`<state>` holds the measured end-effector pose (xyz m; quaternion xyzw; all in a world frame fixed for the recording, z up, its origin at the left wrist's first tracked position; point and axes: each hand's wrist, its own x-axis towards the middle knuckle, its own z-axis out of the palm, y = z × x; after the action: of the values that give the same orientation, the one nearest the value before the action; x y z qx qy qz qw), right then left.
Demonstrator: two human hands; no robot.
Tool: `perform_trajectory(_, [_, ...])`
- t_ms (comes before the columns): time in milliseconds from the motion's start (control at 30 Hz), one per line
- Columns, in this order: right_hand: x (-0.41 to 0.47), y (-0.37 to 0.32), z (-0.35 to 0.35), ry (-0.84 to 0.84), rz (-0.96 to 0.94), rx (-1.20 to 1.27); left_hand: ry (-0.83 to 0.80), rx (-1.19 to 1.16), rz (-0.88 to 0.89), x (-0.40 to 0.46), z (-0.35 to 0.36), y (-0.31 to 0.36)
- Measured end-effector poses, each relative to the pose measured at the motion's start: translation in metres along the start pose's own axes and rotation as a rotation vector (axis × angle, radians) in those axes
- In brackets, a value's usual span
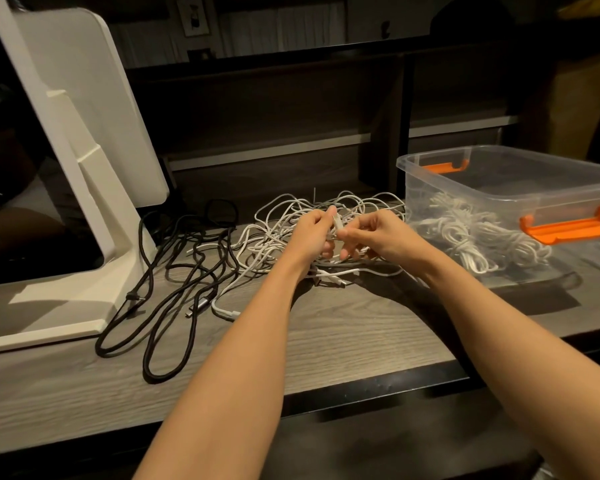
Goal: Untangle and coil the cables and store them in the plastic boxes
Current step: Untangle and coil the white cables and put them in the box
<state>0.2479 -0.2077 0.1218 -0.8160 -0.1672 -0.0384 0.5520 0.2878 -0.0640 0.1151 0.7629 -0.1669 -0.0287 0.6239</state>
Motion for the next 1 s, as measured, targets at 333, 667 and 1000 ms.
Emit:
perform_trajectory(333, [0.003, 0.000, -0.002, 0.079, 0.143, -0.046, 0.000, -0.049, 0.096, -0.001, 0.009, 0.004])
perform_trajectory(667, [0.001, 0.005, -0.006, 0.249, 0.277, 0.033, 0.004, 0.345, 0.363, 0.000, 0.011, -0.002])
perform_trajectory(1000, [0.007, 0.013, -0.004, 0.360, 0.195, 0.015, 0.009, 0.518, 0.438, 0.001, 0.010, -0.006])
